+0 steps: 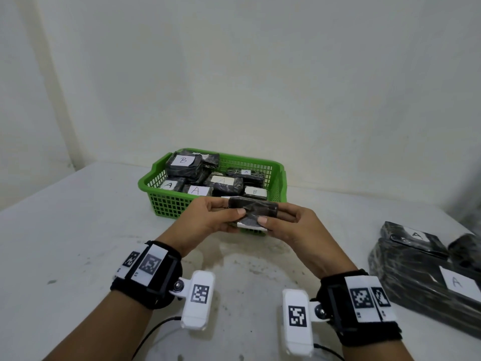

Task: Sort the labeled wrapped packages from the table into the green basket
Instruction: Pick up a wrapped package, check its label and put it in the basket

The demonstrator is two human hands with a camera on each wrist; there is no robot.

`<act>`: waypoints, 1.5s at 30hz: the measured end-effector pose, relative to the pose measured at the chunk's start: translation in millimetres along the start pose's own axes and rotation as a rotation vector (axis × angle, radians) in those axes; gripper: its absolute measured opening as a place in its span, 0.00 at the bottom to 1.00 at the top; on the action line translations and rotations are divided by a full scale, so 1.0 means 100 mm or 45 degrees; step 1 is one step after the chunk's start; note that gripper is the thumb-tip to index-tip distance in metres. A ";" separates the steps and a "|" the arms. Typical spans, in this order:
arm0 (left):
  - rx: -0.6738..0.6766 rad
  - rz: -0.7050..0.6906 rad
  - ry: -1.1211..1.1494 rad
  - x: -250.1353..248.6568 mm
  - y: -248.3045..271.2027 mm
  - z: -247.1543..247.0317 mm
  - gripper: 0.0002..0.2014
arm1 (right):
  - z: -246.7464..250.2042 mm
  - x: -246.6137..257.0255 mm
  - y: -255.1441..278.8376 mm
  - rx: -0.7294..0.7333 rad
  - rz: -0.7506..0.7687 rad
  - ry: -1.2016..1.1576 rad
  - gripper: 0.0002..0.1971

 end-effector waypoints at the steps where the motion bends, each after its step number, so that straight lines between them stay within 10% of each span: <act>1: 0.006 0.008 0.029 0.00 0.01 0.02 0.20 | 0.01 0.01 0.01 0.003 0.006 -0.005 0.20; 17: -0.025 -0.371 -0.238 -0.06 0.03 0.01 0.23 | -0.05 0.00 0.02 0.008 0.094 0.111 0.39; 25: 0.170 -0.277 -0.097 -0.12 0.08 -0.10 0.36 | -0.03 0.06 0.10 -0.015 0.073 -0.066 0.16; 32: 0.074 -0.242 -0.096 -0.12 0.08 -0.10 0.26 | -0.03 0.05 0.09 0.035 0.066 0.052 0.27; 45: 0.072 -0.220 -0.107 -0.17 0.09 -0.09 0.22 | 0.04 0.13 0.13 -0.091 0.182 0.081 0.13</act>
Point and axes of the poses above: each hand's wrist, its own y-axis away from the middle knuckle, its own z-axis out of the back of the hand, x = y × z, the point moved 3 cm from there along -y, towards the middle knuckle, and after that the axes turned 11 degrees about -z, right-handed, at the moved point
